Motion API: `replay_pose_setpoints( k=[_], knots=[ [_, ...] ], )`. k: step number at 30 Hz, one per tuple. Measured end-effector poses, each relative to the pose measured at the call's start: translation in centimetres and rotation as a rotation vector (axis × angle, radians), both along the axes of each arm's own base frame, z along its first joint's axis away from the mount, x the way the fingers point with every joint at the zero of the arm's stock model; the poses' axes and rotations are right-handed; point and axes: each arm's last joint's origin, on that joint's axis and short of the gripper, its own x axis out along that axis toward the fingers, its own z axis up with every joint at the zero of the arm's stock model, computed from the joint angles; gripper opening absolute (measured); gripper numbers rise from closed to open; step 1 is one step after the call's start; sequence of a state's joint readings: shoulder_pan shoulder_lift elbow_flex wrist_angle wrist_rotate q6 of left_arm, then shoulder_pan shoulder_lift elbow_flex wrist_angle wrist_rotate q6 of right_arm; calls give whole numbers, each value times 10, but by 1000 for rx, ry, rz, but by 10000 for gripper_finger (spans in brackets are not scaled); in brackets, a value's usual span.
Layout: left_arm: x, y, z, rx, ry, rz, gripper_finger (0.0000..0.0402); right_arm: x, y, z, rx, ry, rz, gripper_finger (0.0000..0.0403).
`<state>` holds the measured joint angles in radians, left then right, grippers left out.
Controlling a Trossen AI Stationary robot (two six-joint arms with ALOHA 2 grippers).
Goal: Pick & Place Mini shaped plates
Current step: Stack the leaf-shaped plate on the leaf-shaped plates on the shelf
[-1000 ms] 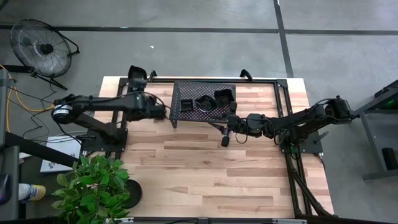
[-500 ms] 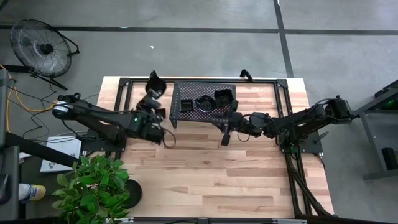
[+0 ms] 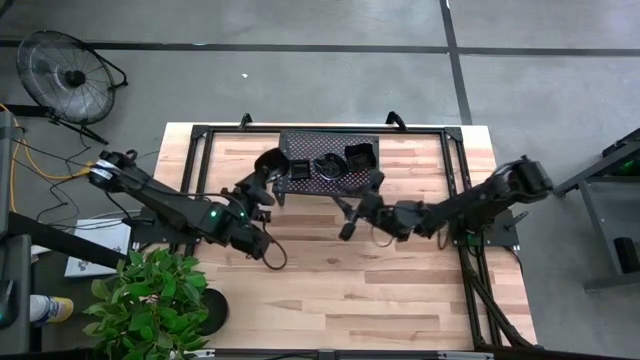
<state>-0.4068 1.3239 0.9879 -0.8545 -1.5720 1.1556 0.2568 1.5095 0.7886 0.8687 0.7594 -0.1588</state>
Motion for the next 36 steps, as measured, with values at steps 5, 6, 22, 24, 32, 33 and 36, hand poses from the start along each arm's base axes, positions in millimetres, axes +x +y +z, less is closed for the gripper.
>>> replay_pose_setpoints(
  k=[5, 6, 22, 24, 32, 33, 36],
  knots=[
    [10, -5, -14, 36, 82, -2, 0, 35, 11, -8, 51, -1, -70, 108],
    [12, -7, -18, 42, 97, -5, 0, 41, 14, -10, 54, -3, -85, 108],
    [27, -35, -47, 84, 178, -79, 0, 72, 20, -10, 165, -80, -22, 123],
    [27, -35, -47, 79, 168, -78, 0, 71, 19, -13, 174, -73, -14, 140],
    [27, -35, -47, 80, 168, -78, 0, 72, 12, -16, 177, -63, -69, 221],
    [27, -35, -47, 80, 168, -78, 0, 72, 10, -17, 187, -67, -79, 225],
    [27, -35, -47, 80, 168, -78, 0, 75, -1, -19, 221, -62, -70, 231]
  ],
)
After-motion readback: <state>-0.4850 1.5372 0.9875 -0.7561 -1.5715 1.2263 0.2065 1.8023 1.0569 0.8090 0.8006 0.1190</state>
